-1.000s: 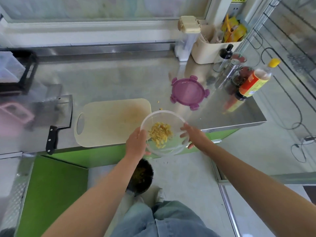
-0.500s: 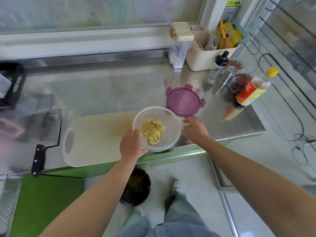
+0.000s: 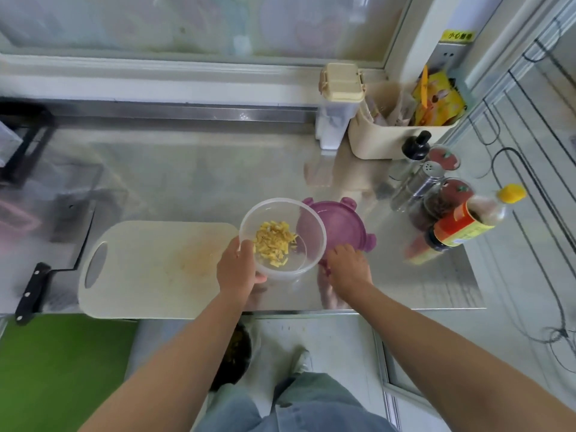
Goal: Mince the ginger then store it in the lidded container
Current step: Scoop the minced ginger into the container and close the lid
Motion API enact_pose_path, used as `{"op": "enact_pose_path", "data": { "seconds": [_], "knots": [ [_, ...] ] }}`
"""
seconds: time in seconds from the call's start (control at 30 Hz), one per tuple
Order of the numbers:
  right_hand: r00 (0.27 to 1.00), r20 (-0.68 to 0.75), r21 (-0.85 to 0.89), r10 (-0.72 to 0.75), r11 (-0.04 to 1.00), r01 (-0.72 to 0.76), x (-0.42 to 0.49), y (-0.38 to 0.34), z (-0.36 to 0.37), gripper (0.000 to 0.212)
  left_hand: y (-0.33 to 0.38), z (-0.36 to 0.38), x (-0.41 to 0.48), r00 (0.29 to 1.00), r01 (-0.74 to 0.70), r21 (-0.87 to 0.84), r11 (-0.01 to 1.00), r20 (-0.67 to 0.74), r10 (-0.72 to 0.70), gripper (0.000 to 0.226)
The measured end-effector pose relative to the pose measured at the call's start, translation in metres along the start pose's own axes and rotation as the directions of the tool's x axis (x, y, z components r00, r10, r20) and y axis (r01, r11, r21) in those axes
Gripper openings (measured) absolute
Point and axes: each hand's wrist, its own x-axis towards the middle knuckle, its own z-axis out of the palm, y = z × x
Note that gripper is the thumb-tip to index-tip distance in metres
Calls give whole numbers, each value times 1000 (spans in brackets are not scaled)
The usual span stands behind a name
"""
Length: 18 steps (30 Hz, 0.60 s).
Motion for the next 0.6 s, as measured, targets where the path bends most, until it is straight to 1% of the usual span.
{"op": "enact_pose_path", "data": {
  "seconds": [0.07,0.17,0.23,0.3,0.33,0.4,0.47,0.5,0.53,0.6],
  "knots": [
    [1000,-21,15,-19,1000,19,-1,9,-6,21,5,6,0,1000,-11,-6,1000,-7,11,17],
    [993,-99,172,61,984,-43,-3,27,-21,16,9,11,0,1000,-10,8,1000,-15,10,14],
    [980,-162,275,112,959,-64,-5,42,-33,11,11,17,-3,999,39,-105,994,-2,-40,20],
    [957,-234,364,172,928,-78,-7,56,-41,16,15,25,-9,997,77,-215,974,22,-74,26],
    [935,-283,410,213,908,-83,-8,63,-45,16,16,29,-11,996,88,-257,962,34,-82,28],
    [869,-377,511,322,854,-95,-10,74,-51,16,21,36,-17,993,112,-331,937,62,-97,30],
    [795,-407,641,450,761,-103,-13,83,-58,19,23,42,-21,990,136,-363,922,72,-118,32],
    [764,-389,717,515,690,-99,-15,85,-62,20,23,44,-22,990,139,-351,926,73,-121,32],
    [734,-346,799,585,593,-96,-17,86,-68,20,21,46,-22,990,137,-324,936,74,-119,29],
    [674,-228,932,703,358,-58,-18,89,-81,16,18,50,-21,990,128,-253,959,85,-110,21]
  ]
}}
